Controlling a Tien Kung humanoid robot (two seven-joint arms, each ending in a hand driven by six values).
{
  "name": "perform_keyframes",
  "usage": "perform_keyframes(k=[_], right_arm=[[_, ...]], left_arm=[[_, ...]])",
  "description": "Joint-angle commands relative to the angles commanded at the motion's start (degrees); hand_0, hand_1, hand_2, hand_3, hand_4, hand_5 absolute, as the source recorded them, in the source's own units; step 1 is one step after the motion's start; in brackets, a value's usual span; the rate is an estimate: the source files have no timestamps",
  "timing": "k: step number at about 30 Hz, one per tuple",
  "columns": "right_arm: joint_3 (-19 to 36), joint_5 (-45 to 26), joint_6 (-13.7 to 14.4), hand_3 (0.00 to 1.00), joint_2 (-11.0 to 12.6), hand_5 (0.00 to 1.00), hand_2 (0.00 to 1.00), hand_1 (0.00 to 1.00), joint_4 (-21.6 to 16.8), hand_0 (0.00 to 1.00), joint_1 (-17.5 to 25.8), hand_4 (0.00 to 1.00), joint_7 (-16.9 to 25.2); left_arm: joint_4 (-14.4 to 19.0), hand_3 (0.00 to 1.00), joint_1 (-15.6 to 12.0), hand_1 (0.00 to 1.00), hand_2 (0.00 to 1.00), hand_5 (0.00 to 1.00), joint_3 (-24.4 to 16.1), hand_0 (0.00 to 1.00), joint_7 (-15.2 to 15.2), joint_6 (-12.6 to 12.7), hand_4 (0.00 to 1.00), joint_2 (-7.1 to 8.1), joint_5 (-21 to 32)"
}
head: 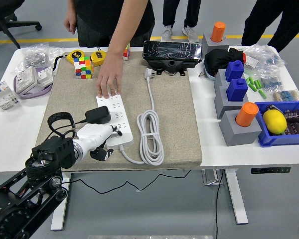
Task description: Pick up the plug,place it near the board,insert it into the board,press the button
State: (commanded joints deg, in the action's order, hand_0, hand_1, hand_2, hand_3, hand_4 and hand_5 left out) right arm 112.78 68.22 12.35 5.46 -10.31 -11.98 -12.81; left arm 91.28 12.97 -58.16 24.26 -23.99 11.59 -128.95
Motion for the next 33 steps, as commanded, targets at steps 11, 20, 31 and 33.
perform_keyframes(k=[11,20,31,33], right_arm=[[-0.04,-0.12,0.04,0.755,-0.11,0.998,0.709,0.694,0.00,0.783,-0.10,0.998,0.28],[0.37,0.27,0.06,0.755,-0.11,0.998,0.709,0.694,0.00,0.783,0.19,0.998,0.07],[0.29,0.27,0.15,0.755,-0.17,0.997,0.710,0.694,0.00,0.783,0.27,0.998,0.22],[0.32,0.29,0.16,0.755,-0.13,0.996,0.710,0.694,0.00,0.783,0.26,0.998,0.17]], left_arm=[[0.86,0.794,-0.01,0.008,0.117,0.002,0.16,0.202,0.12,-0.05,0.569,0.11,-0.22],[0.55,0.783,-0.34,0.007,0.116,0.002,-0.01,0.202,0.14,-0.29,0.561,0.30,-0.49],[0.52,0.778,-0.71,0.007,0.116,0.002,0.11,0.204,0.12,-0.32,0.559,0.42,-0.75],[0.42,0.765,-0.74,0.007,0.116,0.002,0.25,0.204,0.13,-0.44,0.557,0.51,-0.63]])
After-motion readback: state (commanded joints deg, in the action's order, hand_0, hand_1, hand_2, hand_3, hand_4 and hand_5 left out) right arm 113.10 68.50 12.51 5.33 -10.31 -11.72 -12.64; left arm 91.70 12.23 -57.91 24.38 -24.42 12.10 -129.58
